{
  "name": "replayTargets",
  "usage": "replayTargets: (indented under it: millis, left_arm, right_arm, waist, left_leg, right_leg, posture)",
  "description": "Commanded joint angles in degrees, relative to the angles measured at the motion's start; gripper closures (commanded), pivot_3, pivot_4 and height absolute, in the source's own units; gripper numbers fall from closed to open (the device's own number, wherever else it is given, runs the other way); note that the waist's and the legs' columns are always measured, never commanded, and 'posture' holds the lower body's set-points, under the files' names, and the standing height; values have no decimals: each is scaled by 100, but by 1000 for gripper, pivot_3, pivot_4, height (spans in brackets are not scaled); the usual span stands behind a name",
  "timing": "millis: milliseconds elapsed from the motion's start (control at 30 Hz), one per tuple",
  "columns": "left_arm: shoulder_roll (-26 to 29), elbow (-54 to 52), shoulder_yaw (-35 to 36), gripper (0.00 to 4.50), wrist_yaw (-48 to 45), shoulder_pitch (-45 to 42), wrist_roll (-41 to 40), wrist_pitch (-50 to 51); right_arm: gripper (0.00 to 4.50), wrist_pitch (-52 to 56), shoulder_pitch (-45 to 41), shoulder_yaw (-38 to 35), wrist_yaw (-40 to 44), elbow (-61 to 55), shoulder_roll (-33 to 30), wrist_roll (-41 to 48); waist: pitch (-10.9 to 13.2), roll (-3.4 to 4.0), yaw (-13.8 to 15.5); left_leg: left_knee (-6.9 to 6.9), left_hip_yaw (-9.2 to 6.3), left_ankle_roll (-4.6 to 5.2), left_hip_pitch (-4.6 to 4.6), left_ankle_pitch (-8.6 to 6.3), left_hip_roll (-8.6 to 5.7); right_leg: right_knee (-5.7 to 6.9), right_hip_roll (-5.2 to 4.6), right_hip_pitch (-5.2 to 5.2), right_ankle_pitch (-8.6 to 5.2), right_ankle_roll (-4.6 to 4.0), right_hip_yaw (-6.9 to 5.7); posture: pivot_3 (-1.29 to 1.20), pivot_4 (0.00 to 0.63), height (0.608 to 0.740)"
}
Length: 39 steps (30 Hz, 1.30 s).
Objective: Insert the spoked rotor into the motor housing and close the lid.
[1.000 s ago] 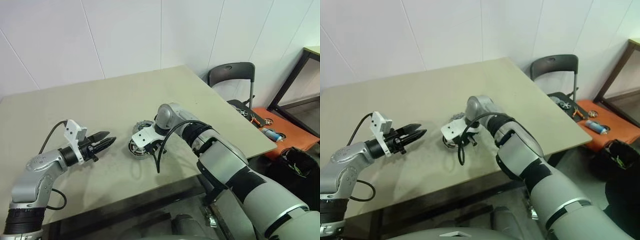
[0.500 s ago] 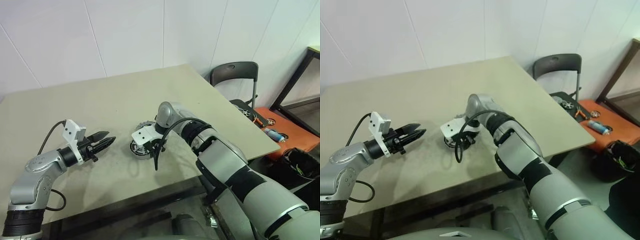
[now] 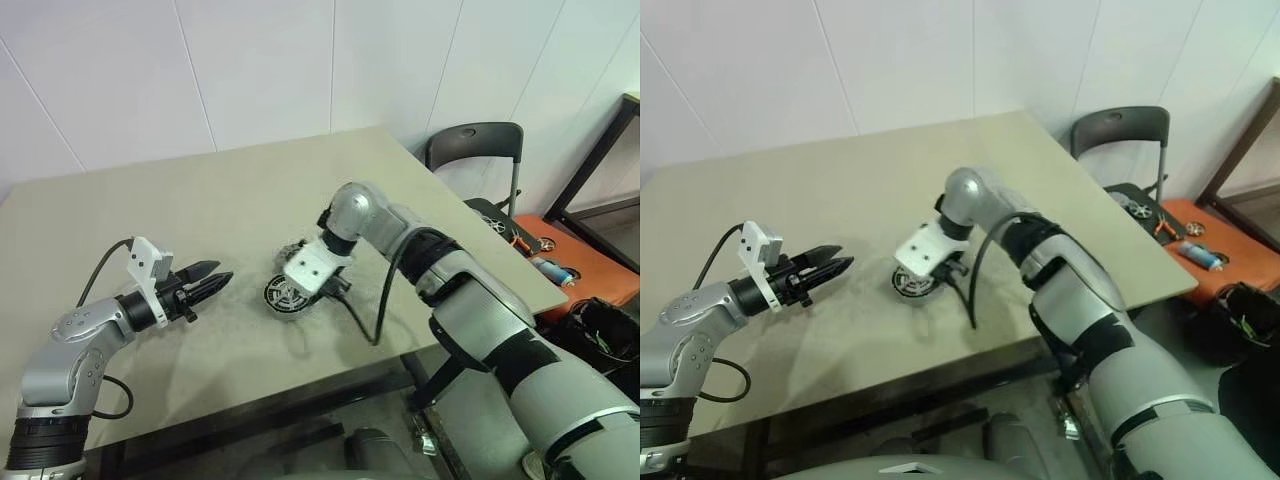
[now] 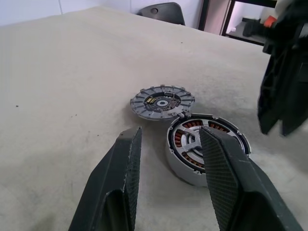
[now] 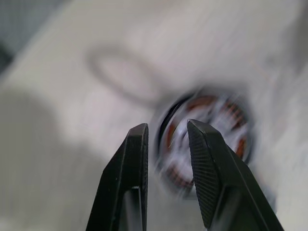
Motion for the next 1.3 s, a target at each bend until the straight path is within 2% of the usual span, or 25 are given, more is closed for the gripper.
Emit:
replayTargets:
  millis: [33, 267, 433, 567, 867, 1300]
  left_arm:
    - [14, -88, 7, 2457, 12, -112, 5, -28]
    - [24, -131, -73, 2457, 3, -98, -4, -11]
    - [14, -165, -94, 2457, 14, -37, 27, -15]
    - [-15, -195, -81, 2457, 55, 17, 9, 14]
    - [-22, -209, -60, 2457, 104, 16, -34, 51]
    - [-25, -289, -3, 2457, 170, 116, -65, 107]
  right_arm:
    - [3157, -1042, -29, 145, -776, 270, -107, -552]
    - [3157, -1400, -371, 329, -2104, 1014, 40, -1468]
    - [3157, -1497, -647, 503, -2551, 1235, -5, -1986]
    - [3157, -1652, -707, 503, -2200, 1296, -88, -2025]
    - [3157, -1639, -963, 611, -3240, 1412, 310, -2511]
    - [3157, -1823, -808, 661, -3201, 1491, 501, -2585]
  waist:
    - [0, 0, -15]
    - [2, 3, -7]
    - [2, 3, -7]
    - [3, 4, -5]
    - [4, 5, -11]
    - [4, 5, -12]
  left_leg:
    - [-1, 0, 0, 0, 0, 0]
    - [-4, 4, 0, 7, 0, 4]
    - [-3, 4, 0, 6, 0, 2]
    - [-5, 4, 0, 5, 0, 2]
    - [-5, 1, 0, 8, 0, 3]
    - [-5, 0, 0, 7, 0, 1]
  right_leg:
    - [1, 2, 0, 0, -1, 0]
    - [10, 8, -2, -3, -11, 5]
    - [8, 7, -1, -3, -10, 5]
    - [5, 7, -2, -4, -10, 5]
    - [12, 10, -3, -5, -14, 4]
    - [10, 9, -2, -5, -13, 4]
  posture:
    - [0, 0, 740]
    - [0, 0, 740]
    - [0, 0, 740]
    - [0, 0, 740]
    - [0, 0, 740]
    - [0, 0, 740]
